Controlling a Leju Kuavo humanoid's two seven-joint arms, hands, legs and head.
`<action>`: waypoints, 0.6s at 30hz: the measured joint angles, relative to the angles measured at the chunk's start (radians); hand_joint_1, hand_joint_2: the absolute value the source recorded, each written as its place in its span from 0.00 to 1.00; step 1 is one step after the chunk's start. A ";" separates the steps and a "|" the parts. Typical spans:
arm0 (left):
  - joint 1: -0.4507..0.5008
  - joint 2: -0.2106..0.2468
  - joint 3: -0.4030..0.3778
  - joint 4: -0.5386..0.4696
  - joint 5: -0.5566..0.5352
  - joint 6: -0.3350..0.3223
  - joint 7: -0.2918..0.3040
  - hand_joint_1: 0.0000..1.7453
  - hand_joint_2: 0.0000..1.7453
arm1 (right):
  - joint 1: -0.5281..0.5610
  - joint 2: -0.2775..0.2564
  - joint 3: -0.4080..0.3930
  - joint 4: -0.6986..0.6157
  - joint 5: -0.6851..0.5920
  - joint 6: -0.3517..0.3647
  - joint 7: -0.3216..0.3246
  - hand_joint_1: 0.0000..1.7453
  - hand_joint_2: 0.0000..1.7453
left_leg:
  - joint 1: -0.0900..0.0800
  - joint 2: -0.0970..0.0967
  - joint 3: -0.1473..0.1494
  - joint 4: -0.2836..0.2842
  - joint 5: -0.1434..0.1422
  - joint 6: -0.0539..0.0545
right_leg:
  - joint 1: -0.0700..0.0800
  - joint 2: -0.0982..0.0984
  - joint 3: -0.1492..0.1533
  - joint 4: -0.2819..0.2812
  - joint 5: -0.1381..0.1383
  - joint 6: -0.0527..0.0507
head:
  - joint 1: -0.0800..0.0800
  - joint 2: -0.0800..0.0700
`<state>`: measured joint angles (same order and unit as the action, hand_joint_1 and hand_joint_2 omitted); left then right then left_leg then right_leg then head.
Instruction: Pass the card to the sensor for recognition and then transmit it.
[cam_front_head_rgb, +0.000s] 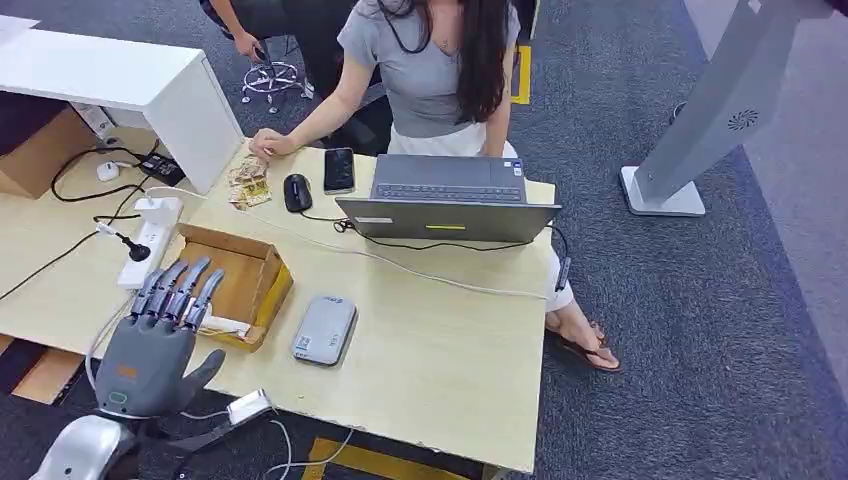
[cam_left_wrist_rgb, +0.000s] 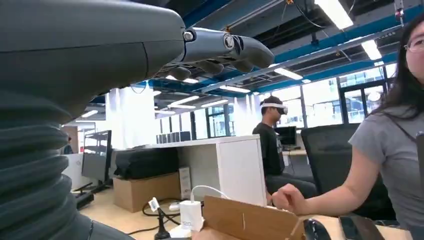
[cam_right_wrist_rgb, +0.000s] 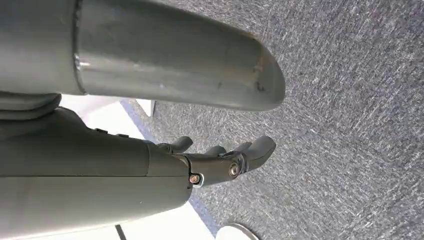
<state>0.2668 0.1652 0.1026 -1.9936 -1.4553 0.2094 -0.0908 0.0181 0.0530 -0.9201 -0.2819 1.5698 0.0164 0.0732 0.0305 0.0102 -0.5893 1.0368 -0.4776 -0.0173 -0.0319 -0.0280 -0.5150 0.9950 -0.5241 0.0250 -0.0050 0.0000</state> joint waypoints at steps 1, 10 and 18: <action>0.001 0.000 0.001 0.000 0.000 0.000 0.000 0.00 1.00 | 0.000 0.000 0.000 0.000 0.000 0.000 0.000 0.00 0.00 | 0.000 0.000 0.000 0.000 0.000 0.000 | 0.000 0.000 0.000 0.000 0.000 0.000 | 0.000 0.000; 0.005 0.000 0.007 0.000 0.000 0.002 -0.001 0.00 1.00 | 0.000 0.000 0.000 -0.001 0.000 0.000 0.000 0.00 0.00 | 0.000 0.000 0.000 0.000 0.000 0.000 | 0.000 0.000 0.000 0.000 0.000 0.000 | 0.000 0.000; 0.043 0.000 0.016 0.040 -0.029 -0.021 -0.019 0.00 1.00 | 0.024 0.010 0.002 -0.023 0.000 0.095 0.094 0.00 0.00 | 0.000 0.000 0.000 0.000 0.000 0.000 | 0.000 0.000 0.000 0.000 0.000 0.000 | 0.000 0.000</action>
<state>0.3102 0.1652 0.1190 -1.9540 -1.4843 0.1883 -0.1095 0.0423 0.0629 -0.9186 -0.3047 1.5698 0.1117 0.1671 0.0305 0.0098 -0.5896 1.0368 -0.4779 -0.0175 -0.0318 -0.0283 -0.5153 0.9949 -0.5243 0.0250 -0.0046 0.0000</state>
